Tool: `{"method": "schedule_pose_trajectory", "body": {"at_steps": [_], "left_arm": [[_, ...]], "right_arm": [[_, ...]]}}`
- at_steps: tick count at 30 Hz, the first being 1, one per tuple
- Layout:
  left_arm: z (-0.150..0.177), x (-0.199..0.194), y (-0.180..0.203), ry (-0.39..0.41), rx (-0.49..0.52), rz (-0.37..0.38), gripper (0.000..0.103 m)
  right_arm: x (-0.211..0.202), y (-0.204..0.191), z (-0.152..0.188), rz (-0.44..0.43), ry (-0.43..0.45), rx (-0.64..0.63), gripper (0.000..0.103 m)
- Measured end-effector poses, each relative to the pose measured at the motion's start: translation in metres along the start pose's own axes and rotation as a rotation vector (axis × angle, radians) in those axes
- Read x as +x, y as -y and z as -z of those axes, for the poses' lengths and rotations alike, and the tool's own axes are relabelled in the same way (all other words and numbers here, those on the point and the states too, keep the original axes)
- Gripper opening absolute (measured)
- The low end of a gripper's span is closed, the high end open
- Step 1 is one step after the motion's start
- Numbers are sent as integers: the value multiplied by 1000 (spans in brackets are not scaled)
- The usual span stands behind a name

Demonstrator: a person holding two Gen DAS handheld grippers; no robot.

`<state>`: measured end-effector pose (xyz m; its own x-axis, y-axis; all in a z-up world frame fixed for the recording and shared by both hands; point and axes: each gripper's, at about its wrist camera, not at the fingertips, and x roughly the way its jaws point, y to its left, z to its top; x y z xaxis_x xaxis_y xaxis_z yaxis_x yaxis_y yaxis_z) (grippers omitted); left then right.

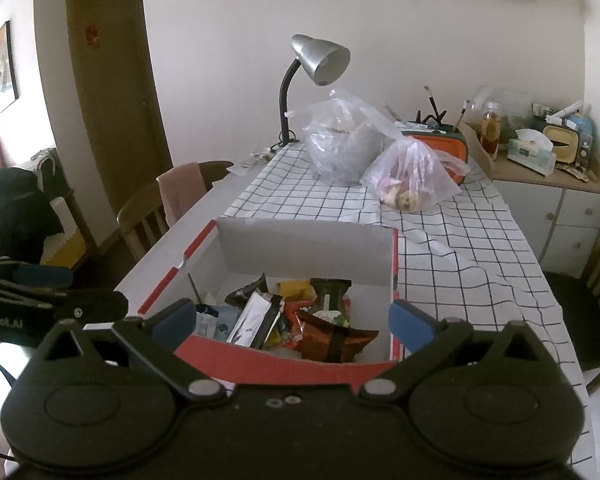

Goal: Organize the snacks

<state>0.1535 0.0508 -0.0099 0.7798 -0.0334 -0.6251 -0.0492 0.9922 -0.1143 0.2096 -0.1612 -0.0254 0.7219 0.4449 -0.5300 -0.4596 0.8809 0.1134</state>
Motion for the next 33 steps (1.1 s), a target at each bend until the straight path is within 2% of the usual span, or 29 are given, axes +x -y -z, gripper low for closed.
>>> {"method": "schedule_pose_trajectory", "body": {"at_steps": [9,13,33], "left_arm": [[6,-4,3,-5,-1,-24,101],[7,-5,4,-6,0,-28,101],[5,-9,8,2,0,-50,101]], "right_arm": [[-2,-3,4,-29,-17,-6,103],[-4,-2,5,-50,-19,34,103],[-7,2,8,-43,-15,86,103]]}}
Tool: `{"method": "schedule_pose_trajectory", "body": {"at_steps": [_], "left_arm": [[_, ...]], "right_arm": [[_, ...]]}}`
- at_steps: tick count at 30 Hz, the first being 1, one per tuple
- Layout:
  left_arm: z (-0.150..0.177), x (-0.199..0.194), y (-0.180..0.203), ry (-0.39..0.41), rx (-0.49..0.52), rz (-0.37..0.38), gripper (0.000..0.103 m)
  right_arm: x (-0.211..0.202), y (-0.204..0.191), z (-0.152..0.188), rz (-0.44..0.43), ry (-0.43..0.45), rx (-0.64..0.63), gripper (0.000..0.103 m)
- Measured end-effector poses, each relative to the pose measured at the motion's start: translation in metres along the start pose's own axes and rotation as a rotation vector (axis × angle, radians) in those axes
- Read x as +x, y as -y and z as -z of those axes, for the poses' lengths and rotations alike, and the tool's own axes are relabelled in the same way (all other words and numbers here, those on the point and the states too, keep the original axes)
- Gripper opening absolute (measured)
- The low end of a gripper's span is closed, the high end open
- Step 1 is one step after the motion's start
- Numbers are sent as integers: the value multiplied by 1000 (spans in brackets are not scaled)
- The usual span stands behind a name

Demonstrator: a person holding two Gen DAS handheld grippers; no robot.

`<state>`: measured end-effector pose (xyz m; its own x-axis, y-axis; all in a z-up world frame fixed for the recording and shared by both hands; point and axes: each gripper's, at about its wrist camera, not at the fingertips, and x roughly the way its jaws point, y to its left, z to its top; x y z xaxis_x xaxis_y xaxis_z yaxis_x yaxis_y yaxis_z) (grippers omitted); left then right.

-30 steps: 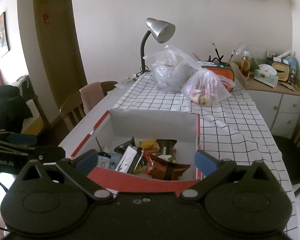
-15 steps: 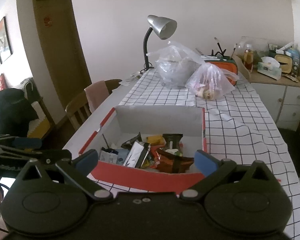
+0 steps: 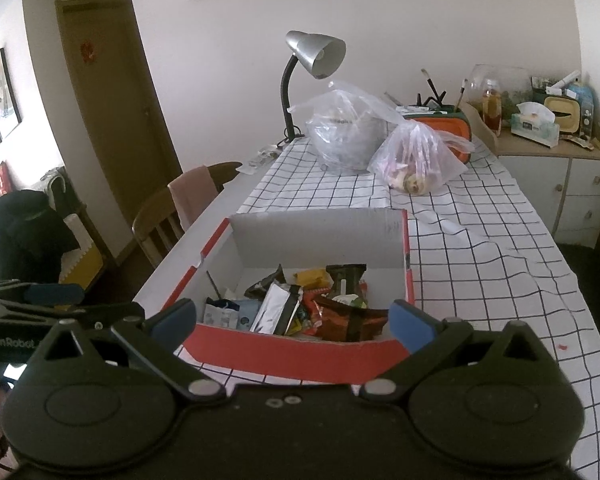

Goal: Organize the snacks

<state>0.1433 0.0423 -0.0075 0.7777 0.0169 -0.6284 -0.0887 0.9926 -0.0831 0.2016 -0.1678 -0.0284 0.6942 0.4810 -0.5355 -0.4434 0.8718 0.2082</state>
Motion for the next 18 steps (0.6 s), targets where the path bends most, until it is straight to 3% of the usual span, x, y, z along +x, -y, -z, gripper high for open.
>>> {"method": "schedule_pose_trajectory", "body": {"at_steps": [18], "left_arm": [[0,-3,-1,4,4,5,101]], "right_arm": [[-2,1,2,0,0,11,103]]}}
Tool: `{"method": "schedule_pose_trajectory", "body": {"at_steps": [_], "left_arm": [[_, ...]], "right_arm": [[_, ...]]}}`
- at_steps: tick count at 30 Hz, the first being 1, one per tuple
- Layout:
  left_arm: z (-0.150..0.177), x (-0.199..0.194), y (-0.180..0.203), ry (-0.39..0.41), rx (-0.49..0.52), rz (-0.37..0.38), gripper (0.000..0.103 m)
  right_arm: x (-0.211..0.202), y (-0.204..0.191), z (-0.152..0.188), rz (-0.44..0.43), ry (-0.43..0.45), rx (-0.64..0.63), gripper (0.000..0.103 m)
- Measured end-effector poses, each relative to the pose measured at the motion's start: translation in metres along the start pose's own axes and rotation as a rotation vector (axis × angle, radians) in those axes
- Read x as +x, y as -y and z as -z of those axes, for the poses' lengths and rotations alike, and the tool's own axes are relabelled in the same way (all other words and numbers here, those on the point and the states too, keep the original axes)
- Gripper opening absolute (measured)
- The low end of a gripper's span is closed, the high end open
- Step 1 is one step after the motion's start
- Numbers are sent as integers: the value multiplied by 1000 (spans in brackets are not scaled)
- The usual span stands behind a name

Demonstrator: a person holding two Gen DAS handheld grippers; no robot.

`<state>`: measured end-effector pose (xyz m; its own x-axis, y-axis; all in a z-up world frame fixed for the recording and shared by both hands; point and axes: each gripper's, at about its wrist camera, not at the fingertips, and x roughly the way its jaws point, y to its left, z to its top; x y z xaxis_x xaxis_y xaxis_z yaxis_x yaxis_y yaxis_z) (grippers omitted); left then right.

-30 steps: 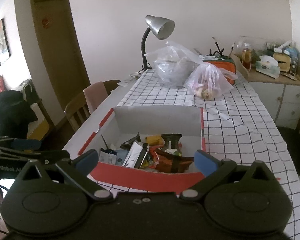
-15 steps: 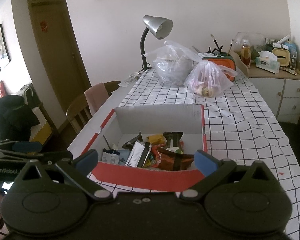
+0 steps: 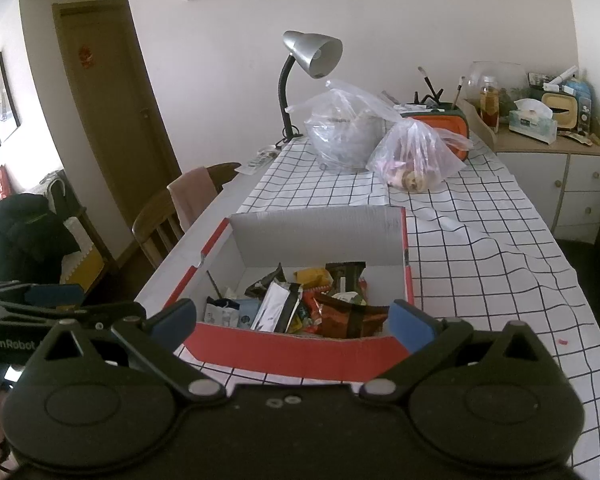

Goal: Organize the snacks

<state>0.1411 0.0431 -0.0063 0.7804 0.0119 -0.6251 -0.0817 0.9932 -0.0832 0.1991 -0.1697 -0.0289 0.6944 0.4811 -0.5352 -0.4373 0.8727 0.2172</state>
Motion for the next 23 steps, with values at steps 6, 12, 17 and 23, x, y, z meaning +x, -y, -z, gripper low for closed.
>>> {"method": "schedule_pose_trajectory", "body": {"at_steps": [6,12,17,23], "left_arm": [[0,1,-1,-2,-1,2,101],[0,1,-1,-3,0,3,101],[3,2,-4,-8,1,9,101],[5,2,-6,-11,-4,16,101]], "right_arm": [[-1,0,1,2,-1,6,103],[0,-1,2,8,-4,11,103],[2,-4,2,13,-8,16,103],[2,-8,5,19,-12,23,103]]}}
